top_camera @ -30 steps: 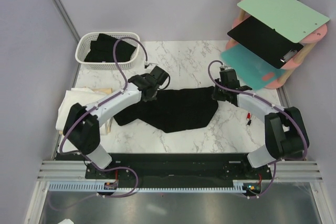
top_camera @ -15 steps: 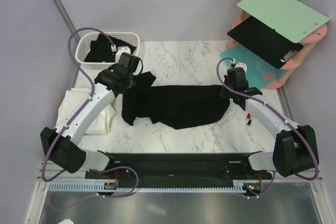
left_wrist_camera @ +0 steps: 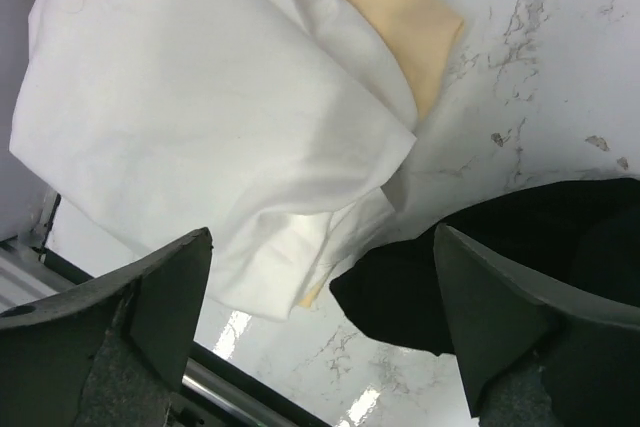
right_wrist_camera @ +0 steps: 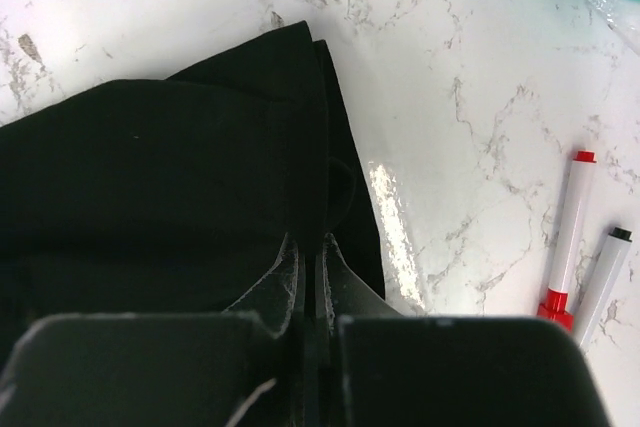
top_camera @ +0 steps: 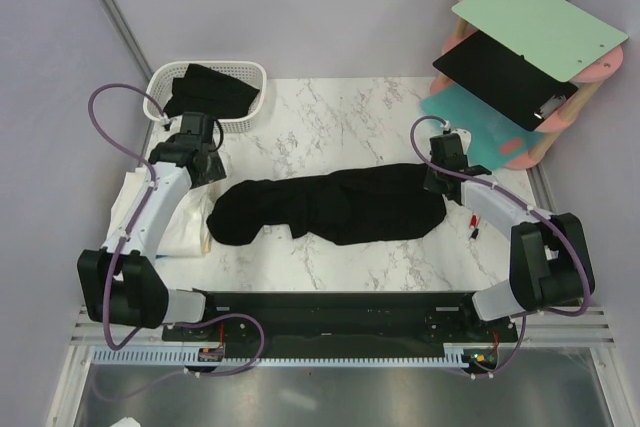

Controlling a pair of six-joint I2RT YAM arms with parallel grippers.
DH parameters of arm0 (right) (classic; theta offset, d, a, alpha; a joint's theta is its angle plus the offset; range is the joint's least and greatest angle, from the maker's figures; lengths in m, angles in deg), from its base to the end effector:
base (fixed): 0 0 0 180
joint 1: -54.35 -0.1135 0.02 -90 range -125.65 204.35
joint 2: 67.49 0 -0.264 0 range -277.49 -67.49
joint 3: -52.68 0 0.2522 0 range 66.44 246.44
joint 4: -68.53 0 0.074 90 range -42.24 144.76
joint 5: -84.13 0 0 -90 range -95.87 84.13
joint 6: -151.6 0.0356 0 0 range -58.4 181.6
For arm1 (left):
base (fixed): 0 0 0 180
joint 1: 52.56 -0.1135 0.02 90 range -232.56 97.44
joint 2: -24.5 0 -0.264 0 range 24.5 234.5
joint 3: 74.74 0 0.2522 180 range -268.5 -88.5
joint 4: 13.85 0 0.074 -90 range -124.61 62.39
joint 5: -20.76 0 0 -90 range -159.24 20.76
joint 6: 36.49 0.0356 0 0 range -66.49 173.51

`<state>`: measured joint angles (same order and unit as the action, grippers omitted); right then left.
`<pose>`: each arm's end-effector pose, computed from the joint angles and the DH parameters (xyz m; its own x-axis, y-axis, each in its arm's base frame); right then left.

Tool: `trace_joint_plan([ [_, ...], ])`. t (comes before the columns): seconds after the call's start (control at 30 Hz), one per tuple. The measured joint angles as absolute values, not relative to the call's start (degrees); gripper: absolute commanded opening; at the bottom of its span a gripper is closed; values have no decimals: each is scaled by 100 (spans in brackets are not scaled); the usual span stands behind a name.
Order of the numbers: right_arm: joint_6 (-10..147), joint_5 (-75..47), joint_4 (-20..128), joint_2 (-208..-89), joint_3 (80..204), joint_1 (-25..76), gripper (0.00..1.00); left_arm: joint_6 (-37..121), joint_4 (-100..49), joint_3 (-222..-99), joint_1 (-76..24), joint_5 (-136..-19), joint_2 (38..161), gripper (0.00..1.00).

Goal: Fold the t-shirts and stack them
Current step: Flatten out the tshirt

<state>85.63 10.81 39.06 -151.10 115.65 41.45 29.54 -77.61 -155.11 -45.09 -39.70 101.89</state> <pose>0.2908 0.0561 0.2040 -0.6971 0.2405 -0.6754 0.2731 0.9601 0.0600 0.2655 -0.0171 0.2926 -0.7397 -0.2595 -0.6209 -0.4663 0.8629 0.1949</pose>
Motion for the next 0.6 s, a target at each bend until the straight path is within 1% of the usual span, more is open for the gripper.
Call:
trace_joint_plan([
  [0.13, 8561, 1086, 3976, -15161, 11565, 4177, 0, 2961, -7743, -15513, -4562, -4138, 10095, 100],
  [0.33, 8539, 1086, 4085, -15200, 11611, 4177, 0, 3146, -7369, -15485, -4374, -4964, 9485, 98],
  [0.4, 8537, 1077, 4109, -15259, 11652, 4180, 0, 3199, -7236, -15450, -4328, -5203, 9454, 98],
  [0.5, 8537, 1073, 4146, -15366, 11705, 4180, 1, 3245, -7087, -15384, -4243, -5471, 9677, 98],
  [0.6, 8537, 1070, 4188, -15477, 11740, 4180, 1, 3288, -7002, -15387, -4170, -5677, 10206, 97],
])
